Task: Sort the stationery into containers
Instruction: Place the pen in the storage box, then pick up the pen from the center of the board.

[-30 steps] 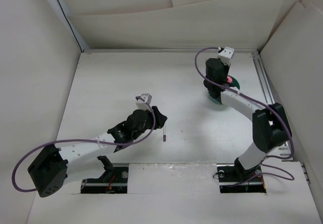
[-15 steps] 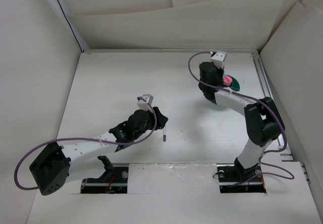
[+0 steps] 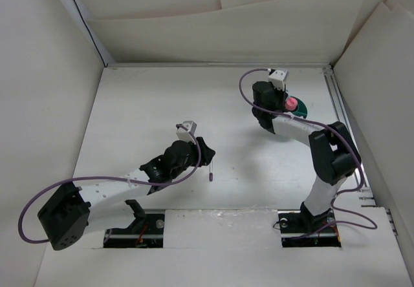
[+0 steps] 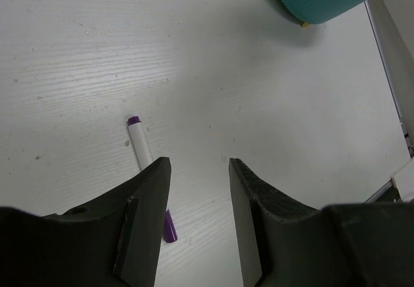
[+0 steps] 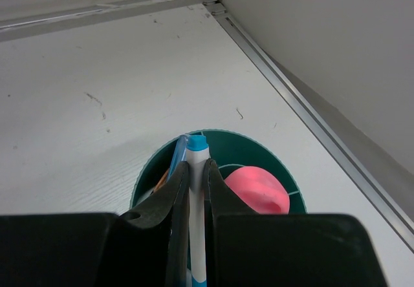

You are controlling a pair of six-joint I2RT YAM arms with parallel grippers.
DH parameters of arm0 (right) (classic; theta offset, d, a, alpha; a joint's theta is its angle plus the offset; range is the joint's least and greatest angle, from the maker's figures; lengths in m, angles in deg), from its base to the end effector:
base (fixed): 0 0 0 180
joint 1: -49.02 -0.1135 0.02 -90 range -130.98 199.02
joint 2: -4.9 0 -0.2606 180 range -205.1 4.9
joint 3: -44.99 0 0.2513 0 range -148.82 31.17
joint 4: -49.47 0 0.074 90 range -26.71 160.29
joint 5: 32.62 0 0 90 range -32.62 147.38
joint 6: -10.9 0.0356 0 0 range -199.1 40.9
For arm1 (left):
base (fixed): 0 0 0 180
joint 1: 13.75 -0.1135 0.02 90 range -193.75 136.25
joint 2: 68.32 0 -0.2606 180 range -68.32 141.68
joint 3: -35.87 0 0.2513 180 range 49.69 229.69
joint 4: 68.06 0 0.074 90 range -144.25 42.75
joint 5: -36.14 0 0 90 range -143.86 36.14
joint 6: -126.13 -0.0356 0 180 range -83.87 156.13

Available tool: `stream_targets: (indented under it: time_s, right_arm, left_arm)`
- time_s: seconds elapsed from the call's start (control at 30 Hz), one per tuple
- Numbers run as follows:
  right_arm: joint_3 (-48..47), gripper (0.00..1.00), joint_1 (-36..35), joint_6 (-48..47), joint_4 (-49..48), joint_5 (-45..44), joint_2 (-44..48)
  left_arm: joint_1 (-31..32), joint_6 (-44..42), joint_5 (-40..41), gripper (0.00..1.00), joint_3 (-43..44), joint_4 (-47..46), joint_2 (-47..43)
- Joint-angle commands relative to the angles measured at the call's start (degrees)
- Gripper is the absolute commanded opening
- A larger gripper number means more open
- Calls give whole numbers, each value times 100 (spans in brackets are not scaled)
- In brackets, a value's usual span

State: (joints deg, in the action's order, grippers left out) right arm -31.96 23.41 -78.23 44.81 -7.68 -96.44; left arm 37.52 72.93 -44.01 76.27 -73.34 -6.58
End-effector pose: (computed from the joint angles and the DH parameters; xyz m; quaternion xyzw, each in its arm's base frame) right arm 0.3601 0.1368 0.2352 0.1546 0.7398 -0.3169 0.5730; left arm 0.1521 -0.1799 0.2214 0.0490 0.7962 -0.3672 0.4784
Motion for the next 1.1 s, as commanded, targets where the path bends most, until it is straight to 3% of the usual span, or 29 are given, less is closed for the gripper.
stream_targets:
  time_s: [0.0, 0.13, 0.43, 0.8, 1.0, 1.07]
  right_arm:
    - [-129, 0, -103, 71, -270, -244, 9]
    - [-15, 1, -155, 133, -270, -314, 9]
    - [213, 24, -401, 291, -270, -367, 185]
    - [319, 38, -586, 800, 317, -315, 685]
    - [319, 39, -850, 1660, 1170, 650, 1413]
    - [319, 28, -963, 1820, 1539, 1717, 1555]
  left_arm:
    - [-20, -94, -35, 38, -92, -262, -21]
    - [-20, -94, -35, 38, -145, -262, -21]
    - [-20, -41, -35, 38, -145, -262, -21]
    - [-20, -41, 140, 38, -198, -78, -346]
    - [-20, -41, 447, 38, -92, 230, -740]
    - [-20, -41, 631, 38, -92, 335, -943]
